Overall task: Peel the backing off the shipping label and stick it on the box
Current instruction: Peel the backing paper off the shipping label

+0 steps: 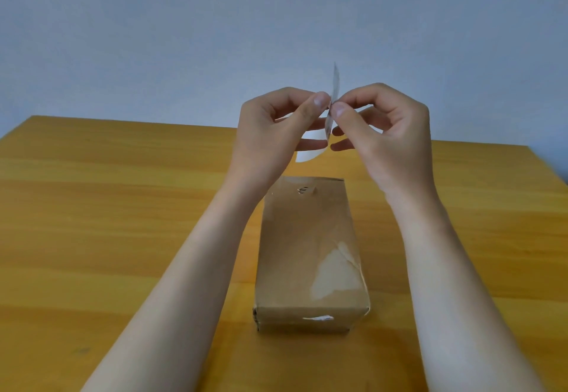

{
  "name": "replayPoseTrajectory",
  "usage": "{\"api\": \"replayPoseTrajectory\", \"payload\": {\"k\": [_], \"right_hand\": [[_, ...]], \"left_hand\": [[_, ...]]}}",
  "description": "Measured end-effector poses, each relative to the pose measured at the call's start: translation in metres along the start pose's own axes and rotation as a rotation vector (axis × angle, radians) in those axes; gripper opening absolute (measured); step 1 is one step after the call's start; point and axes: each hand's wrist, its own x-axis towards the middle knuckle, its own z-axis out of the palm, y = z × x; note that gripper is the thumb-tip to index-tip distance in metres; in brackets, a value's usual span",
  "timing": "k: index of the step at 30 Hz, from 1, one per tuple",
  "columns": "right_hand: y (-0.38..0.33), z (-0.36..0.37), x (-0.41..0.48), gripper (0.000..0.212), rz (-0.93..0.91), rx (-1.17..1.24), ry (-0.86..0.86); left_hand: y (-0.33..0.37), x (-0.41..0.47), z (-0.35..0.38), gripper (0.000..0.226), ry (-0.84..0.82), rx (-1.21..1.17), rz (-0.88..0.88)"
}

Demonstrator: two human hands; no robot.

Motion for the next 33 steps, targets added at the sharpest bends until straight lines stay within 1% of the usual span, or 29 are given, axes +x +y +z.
{"api": "replayPoseTrajectory", "payload": {"k": [4, 13, 22, 29, 33], "right_hand": [[-0.0027, -0.0014, -0.0003, 0.015, 0.018, 0.019, 0.008], [-0.0010, -0.0034, 0.0023, 0.014, 0.038, 0.044, 0.005], [0.0005, -0.0052, 0.0039, 0.015, 0.048, 0.050, 0.012], [0.0014, -0.0046, 0.0039, 0.016, 0.059, 0.055, -0.013], [0.0015, -0.0042, 0.0041, 0.017, 0.069, 0.054, -0.008]], "left_hand": [[-0.0001, 0.0002, 0.0015, 0.015, -0.006, 0.002, -0.001], [-0.0013, 0.0023, 0.0019, 0.017, -0.022, -0.004, -0.006], [-0.0017, 0.0031, 0.0029, 0.012, -0.044, 0.016, 0.015], [-0.0032, 0.0029, 0.0038, 0.016, -0.020, 0.000, -0.005], [-0.0044, 0.0038, 0.0033, 0.014, -0.021, 0.007, -0.003]]}}
